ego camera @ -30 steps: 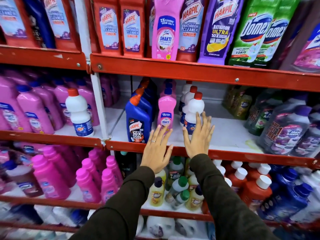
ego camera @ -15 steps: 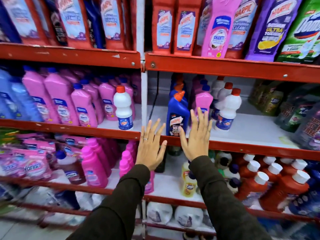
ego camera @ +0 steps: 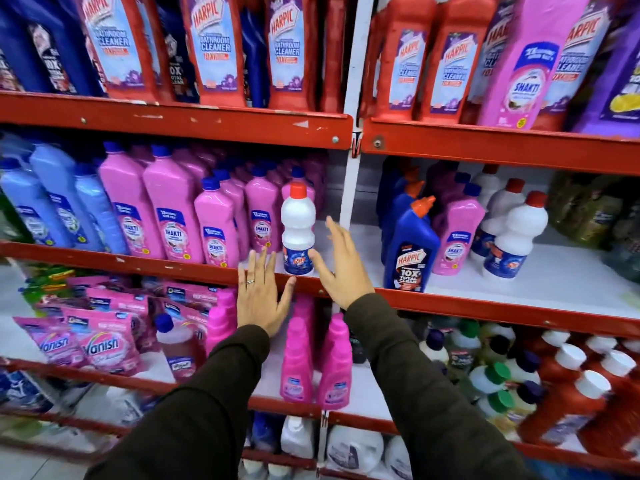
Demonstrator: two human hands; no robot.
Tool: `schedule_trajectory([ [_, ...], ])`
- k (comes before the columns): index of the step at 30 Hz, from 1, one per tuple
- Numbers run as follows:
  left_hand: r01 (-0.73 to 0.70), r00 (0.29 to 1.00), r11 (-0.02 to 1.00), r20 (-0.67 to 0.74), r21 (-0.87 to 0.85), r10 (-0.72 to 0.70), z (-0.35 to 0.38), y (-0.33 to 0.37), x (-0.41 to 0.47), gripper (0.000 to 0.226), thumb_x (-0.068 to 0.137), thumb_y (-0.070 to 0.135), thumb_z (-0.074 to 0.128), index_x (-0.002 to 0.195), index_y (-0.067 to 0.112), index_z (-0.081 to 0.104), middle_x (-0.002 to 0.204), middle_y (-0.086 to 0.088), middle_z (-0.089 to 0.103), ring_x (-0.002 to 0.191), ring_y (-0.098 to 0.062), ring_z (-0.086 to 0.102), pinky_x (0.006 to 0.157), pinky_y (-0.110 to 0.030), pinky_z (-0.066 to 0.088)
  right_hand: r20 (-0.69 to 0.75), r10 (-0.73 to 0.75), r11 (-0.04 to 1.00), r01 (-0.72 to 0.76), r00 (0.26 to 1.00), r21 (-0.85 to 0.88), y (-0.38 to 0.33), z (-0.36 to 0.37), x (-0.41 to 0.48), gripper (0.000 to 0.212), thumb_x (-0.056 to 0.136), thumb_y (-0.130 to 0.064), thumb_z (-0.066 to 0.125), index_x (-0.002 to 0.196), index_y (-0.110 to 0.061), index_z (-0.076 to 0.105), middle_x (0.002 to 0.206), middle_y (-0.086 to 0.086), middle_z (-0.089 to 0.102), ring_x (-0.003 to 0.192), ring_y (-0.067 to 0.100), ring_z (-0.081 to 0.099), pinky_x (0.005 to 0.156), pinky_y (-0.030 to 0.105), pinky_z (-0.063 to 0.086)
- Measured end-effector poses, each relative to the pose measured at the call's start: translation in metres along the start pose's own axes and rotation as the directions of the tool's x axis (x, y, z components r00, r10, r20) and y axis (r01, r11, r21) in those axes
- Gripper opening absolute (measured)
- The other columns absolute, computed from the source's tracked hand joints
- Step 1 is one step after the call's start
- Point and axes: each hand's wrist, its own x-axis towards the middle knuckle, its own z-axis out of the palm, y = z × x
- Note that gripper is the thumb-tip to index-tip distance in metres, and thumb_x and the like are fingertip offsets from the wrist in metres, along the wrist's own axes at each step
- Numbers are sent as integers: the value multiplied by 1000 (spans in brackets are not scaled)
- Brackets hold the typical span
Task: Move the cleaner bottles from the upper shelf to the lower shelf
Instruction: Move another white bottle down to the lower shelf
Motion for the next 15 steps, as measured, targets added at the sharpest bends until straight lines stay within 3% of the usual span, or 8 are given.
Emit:
schedule_trajectory([
  [3, -30, 995, 999, 100, 29, 27, 1, -13, 9, 105, 90, 79, -2, 162, 8, 27, 171, -13, 25, 163, -29, 9, 133, -47, -1, 75, 90, 993, -95, 993, 69, -8, 18, 23, 73, 100, -35, 57, 159, -11, 22, 160, 13, 35, 147, 23, 35, 121, 32, 29],
  [8, -56, 983, 998, 172, -38, 62, 5, -26, 11, 91, 92, 72, 12, 162, 17, 28, 171, -6, 29, 162, -26, 11, 133, -43, 3, 96, 375, 878, -386, 922, 283, -14, 41, 57, 77, 92, -31, 70, 154, -7, 31, 152, 19, 49, 139, 36, 48, 114, 52, 43],
  [12, -80, 984, 995, 157, -59, 88, 7, -29, 10, 90, 92, 71, 14, 162, 16, 27, 171, -7, 28, 162, -25, 12, 133, -42, 3, 57, 432, 835, -423, 900, 351, -12, 51, 65, 60, 83, -34, 79, 133, -9, 56, 131, 16, 67, 120, 35, 63, 103, 52, 52],
  [15, -74, 982, 996, 169, -52, 81, 8, -32, 11, 91, 92, 72, 13, 164, 17, 23, 172, -7, 25, 163, -25, 11, 133, -42, 1, 30, 445, 810, -416, 895, 413, -12, 53, 67, 55, 79, -32, 84, 124, -7, 64, 124, 16, 71, 113, 33, 67, 98, 52, 56],
])
